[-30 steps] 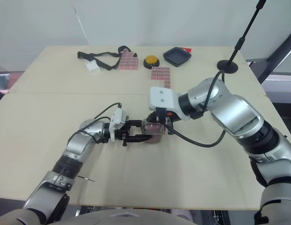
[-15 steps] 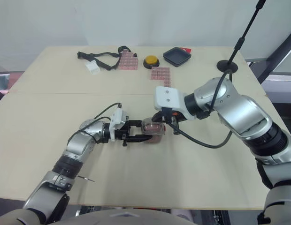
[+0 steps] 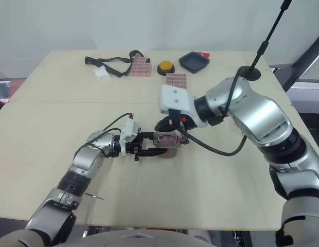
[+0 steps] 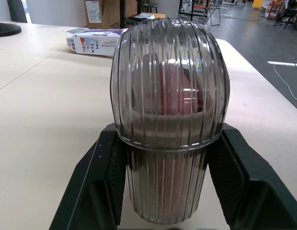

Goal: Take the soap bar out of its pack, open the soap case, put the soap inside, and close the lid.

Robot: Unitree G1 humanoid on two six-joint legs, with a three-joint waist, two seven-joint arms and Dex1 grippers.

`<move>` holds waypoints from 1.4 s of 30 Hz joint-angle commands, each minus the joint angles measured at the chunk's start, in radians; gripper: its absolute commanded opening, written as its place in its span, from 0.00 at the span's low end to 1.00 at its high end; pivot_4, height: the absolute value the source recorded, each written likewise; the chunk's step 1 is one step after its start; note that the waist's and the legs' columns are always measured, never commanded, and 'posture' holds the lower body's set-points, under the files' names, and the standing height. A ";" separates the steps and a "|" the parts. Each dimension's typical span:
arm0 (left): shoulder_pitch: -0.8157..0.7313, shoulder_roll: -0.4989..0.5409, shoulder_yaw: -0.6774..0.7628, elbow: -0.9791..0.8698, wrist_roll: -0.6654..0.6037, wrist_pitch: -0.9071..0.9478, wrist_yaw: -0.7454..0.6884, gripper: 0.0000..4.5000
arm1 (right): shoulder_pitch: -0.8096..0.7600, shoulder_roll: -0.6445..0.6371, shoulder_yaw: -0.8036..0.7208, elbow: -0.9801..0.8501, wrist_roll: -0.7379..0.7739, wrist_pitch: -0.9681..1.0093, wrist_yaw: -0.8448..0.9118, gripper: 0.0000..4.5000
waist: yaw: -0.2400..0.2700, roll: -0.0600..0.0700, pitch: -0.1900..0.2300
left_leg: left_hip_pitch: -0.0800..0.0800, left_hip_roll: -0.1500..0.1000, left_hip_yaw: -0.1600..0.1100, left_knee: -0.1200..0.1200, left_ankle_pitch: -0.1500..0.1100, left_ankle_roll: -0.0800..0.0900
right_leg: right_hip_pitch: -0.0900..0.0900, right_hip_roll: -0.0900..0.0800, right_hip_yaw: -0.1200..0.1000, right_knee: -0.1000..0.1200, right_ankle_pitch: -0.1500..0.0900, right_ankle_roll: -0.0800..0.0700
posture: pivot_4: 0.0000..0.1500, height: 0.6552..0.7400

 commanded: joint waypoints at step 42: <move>0.003 -0.005 0.008 -0.040 -0.021 -0.003 0.003 0.43 | -0.084 -0.026 0.165 0.028 -0.100 0.033 0.039 0.00 | 0.001 0.000 0.000 | 0.000 0.000 0.000 0.000 0.000 0.000 | 0.000 0.000 0.000 0.000 0.000 0.000 | 1.00 1.00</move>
